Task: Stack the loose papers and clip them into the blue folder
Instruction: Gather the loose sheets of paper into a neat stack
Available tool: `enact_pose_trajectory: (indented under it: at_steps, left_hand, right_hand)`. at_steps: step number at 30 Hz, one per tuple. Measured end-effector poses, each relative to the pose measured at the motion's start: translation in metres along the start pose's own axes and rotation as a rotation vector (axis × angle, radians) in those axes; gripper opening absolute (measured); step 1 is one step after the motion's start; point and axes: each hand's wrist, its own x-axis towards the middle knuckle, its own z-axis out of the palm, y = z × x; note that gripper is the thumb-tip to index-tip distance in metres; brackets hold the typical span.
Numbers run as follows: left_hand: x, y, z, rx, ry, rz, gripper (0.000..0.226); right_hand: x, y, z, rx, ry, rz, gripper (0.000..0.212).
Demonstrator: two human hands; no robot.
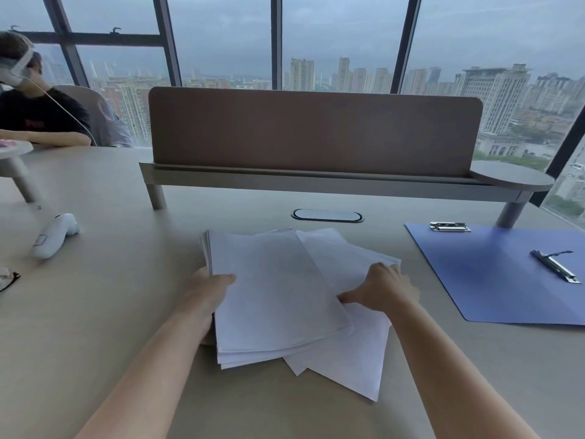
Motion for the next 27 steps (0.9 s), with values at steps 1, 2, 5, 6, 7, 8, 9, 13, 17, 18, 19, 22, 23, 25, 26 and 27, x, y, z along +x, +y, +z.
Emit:
enact_pose_trajectory:
  at_steps: [1, 2, 5, 6, 7, 8, 9, 13, 17, 18, 19, 22, 23, 25, 26, 27]
  left_hand:
    - [0.001, -0.001, 0.001, 0.036, -0.004, 0.017, 0.026]
    - [0.002, -0.003, 0.003, 0.071, -0.008, 0.039, 0.03]
    - [0.001, 0.001, 0.0, 0.124, 0.014, 0.087, 0.026]
    - [0.0, 0.005, -0.003, 0.099, 0.04, 0.08, 0.023]
    - [0.002, 0.008, -0.008, 0.053, 0.063, 0.068, 0.021]
    - [0.005, 0.009, -0.014, -0.007, 0.082, 0.045, 0.022]
    - [0.01, 0.009, -0.02, -0.088, 0.089, 0.012, 0.029]
    - [0.01, 0.005, -0.024, -0.49, -0.031, -0.141, 0.022]
    - [0.01, 0.005, -0.016, -0.691, -0.09, -0.205, 0.012]
    - [0.01, 0.006, -0.016, -0.72, -0.075, -0.209, 0.015]
    - [0.011, 0.005, -0.016, -0.745, -0.075, -0.213, 0.017]
    - [0.0, 0.012, -0.018, -0.94, -0.175, -0.227, 0.004]
    - [0.0, 0.01, -0.017, -0.984, -0.2, -0.218, 0.019]
    - [0.0, 0.008, -0.017, -1.026, -0.244, -0.212, 0.02]
    - [-0.001, 0.009, -0.016, -1.024, -0.226, -0.23, 0.01]
    - [0.0, 0.006, -0.015, -0.985, -0.192, -0.242, 0.014]
  right_hand:
    - [0.001, 0.0, 0.0, 0.004, -0.007, -0.001, 0.077]
    - [0.003, 0.0, 0.0, 0.013, -0.014, 0.0, 0.076]
    - [0.008, 0.002, -0.001, 0.046, -0.008, -0.011, 0.062]
    - [0.009, 0.003, -0.002, 0.066, 0.005, -0.015, 0.056]
    - [0.01, 0.004, -0.003, 0.086, 0.015, -0.016, 0.053]
    - [0.01, 0.005, -0.005, 0.098, 0.022, -0.016, 0.053]
    - [0.009, 0.004, -0.006, 0.1, 0.017, -0.018, 0.056]
    - [0.001, -0.002, -0.01, 0.034, -0.049, -0.054, 0.064]
    - [-0.006, -0.005, -0.01, 0.033, -0.114, -0.047, 0.065]
    - [-0.007, -0.004, -0.01, 0.045, -0.122, -0.043, 0.064]
    - [-0.007, -0.004, -0.009, 0.059, -0.127, -0.04, 0.064]
    - [-0.006, -0.002, -0.004, 0.167, -0.118, -0.039, 0.059]
    - [-0.005, 0.0, -0.002, 0.254, -0.1, -0.042, 0.059]
    - [-0.004, 0.003, 0.004, 0.468, -0.022, -0.059, 0.064]
    - [-0.005, 0.004, 0.007, 0.572, 0.043, -0.076, 0.065]
    - [-0.006, 0.005, 0.011, 0.671, 0.119, -0.095, 0.062]
